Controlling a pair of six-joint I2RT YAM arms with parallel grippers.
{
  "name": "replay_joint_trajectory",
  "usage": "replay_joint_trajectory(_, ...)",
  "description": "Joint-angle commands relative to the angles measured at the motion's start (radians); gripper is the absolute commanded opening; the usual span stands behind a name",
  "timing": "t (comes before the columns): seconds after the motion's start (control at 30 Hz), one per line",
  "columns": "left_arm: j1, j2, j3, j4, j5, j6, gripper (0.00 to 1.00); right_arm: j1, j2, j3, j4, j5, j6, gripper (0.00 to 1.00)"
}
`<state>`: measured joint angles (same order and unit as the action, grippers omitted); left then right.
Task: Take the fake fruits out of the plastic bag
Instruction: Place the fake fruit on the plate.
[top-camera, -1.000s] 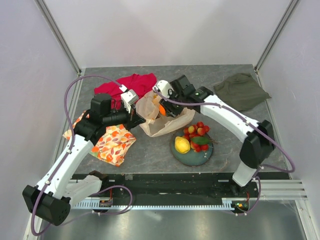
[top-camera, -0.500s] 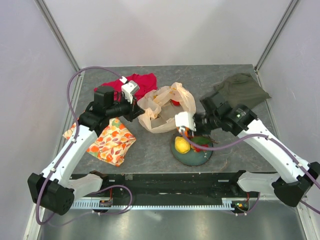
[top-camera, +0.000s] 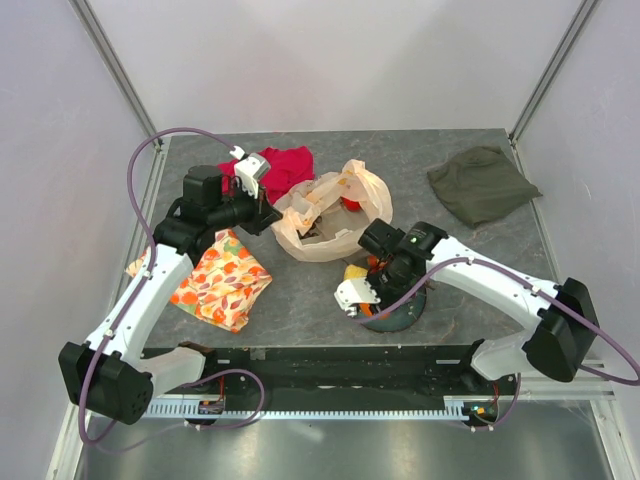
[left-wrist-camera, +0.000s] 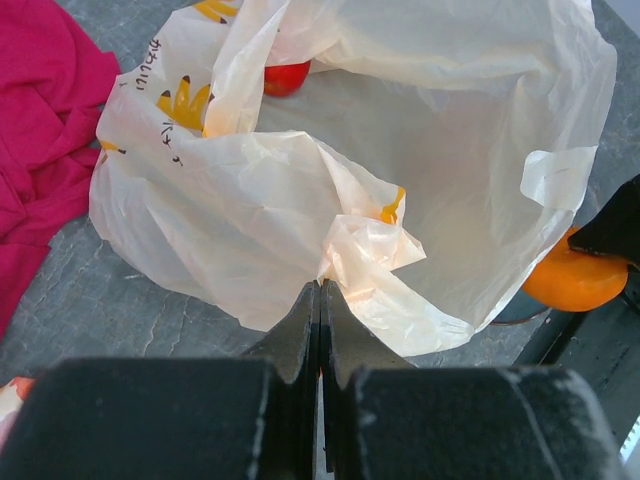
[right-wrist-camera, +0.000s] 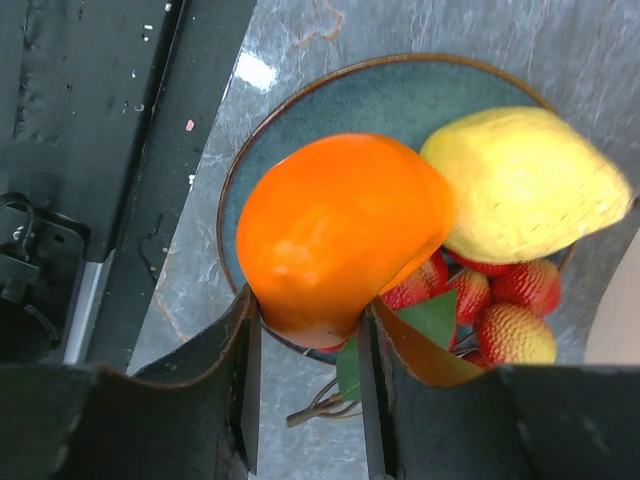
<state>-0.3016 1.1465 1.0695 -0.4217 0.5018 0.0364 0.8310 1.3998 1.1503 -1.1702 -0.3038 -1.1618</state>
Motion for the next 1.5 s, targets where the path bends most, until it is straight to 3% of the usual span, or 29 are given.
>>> replay_joint_trajectory(0.0,0.01,-0.001,0.035,-0.018,-0.012,-0.013,0.02,0.052,-0.019,-0.046,0.036,0.049,-0.019,0.0)
replay_joint_trajectory(0.43,0.01,-0.008,0.003,-0.019,0.03,-0.027,0.01,0.138,-0.084,-0.184,0.277,0.176,0.137,0.07)
replay_joint_trajectory(0.53,0.01,-0.014,0.0,-0.02,0.038,-0.027,0.02,0.145,-0.088,-0.196,0.29,0.18,0.154,0.26)
replay_joint_trajectory(0.57,0.01,-0.014,-0.002,-0.022,0.041,-0.027,0.02,0.146,-0.087,-0.199,0.29,0.177,0.157,0.39)
replay_joint_trajectory(0.63,0.01,-0.019,-0.003,-0.025,0.044,-0.027,0.02,0.146,-0.085,-0.196,0.279,0.172,0.174,0.51)
replay_joint_trajectory(0.87,0.01,-0.025,-0.016,-0.023,0.053,-0.055,0.02,0.146,-0.127,-0.225,0.31,0.177,0.194,0.67)
replay_joint_trajectory(1.07,0.01,-0.025,-0.023,-0.006,0.064,-0.058,0.02,0.145,-0.143,-0.169,0.247,0.193,0.221,0.68)
replay_joint_trajectory(1.23,0.01,-0.028,-0.034,0.018,0.096,-0.09,0.02,0.122,-0.211,-0.016,0.026,0.169,0.151,0.68)
replay_joint_trajectory(1.33,0.01,-0.027,-0.039,0.018,0.118,-0.099,0.01,0.07,-0.255,0.069,-0.023,0.195,0.064,0.68)
replay_joint_trajectory(1.47,0.01,-0.03,-0.045,0.0,0.17,-0.105,0.02,-0.097,-0.199,0.224,0.036,0.145,-0.019,0.65)
